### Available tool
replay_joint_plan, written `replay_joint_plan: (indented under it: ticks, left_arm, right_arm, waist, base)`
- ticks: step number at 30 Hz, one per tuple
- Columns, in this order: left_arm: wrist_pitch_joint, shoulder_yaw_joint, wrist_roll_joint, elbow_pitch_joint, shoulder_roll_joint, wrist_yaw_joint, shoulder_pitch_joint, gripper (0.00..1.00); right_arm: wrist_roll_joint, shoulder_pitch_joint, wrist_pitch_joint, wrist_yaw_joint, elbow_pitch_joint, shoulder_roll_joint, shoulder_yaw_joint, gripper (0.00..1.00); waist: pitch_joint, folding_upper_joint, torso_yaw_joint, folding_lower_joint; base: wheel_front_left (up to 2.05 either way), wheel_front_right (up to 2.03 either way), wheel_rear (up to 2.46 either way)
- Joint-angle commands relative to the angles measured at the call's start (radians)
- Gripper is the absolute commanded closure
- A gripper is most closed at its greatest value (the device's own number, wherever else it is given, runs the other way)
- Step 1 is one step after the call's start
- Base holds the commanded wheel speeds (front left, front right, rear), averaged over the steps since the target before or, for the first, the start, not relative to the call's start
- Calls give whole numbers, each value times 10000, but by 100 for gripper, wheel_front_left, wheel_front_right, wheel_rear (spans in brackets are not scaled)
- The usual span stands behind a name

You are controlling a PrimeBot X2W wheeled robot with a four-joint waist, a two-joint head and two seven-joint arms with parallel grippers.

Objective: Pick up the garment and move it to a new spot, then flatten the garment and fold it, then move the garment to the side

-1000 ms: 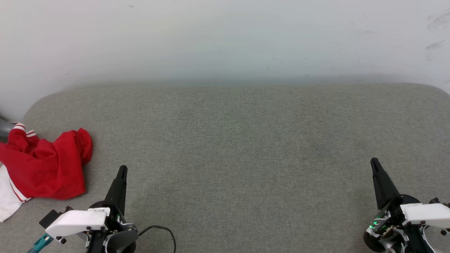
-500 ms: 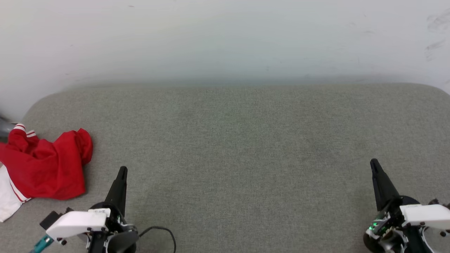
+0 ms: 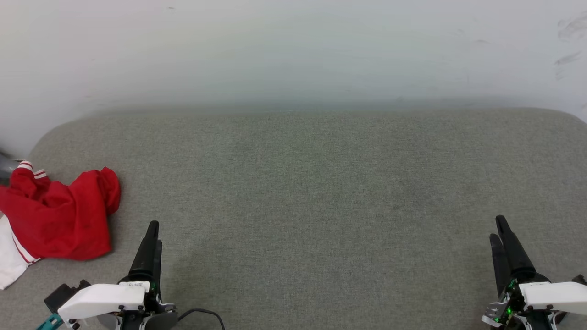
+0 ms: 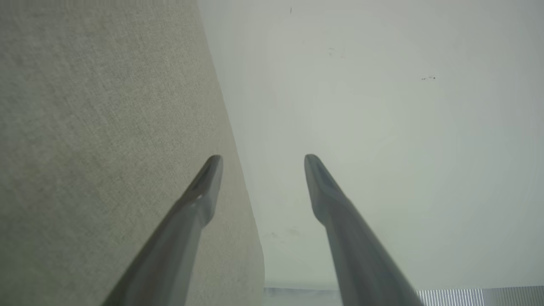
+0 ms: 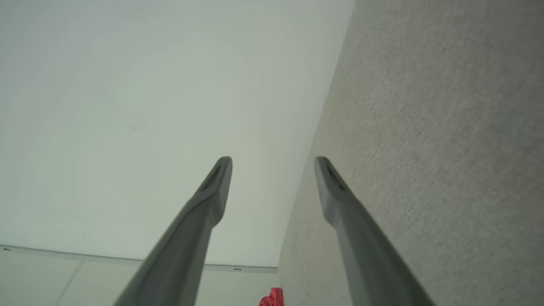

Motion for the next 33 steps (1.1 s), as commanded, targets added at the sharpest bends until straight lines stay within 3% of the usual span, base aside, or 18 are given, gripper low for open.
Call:
replay_joint_plan:
  ticks: [1,20,33]
  left_arm:
    - [-108,14,382,-330,19,82,-139,0]
    - [-889,-568,4393,-1387,25,1226,104,0]
    - [-1346,-896,6732,-1543,29,1662,277,0]
  right_arm:
    - [-356,-119,-109,2,-282,-16,-67,0]
    - [-4686,240,-901,2,-1450,-15,323,0]
    - [-7304,493,-1359,1,-1844,-13,672,0]
  waist:
    - [1,0,1,0]
    - [-20,0,22,0]
    - [-60,0,58,0]
  base:
    - [0,0,0]
    - [0,0,0]
    - [0,0,0]
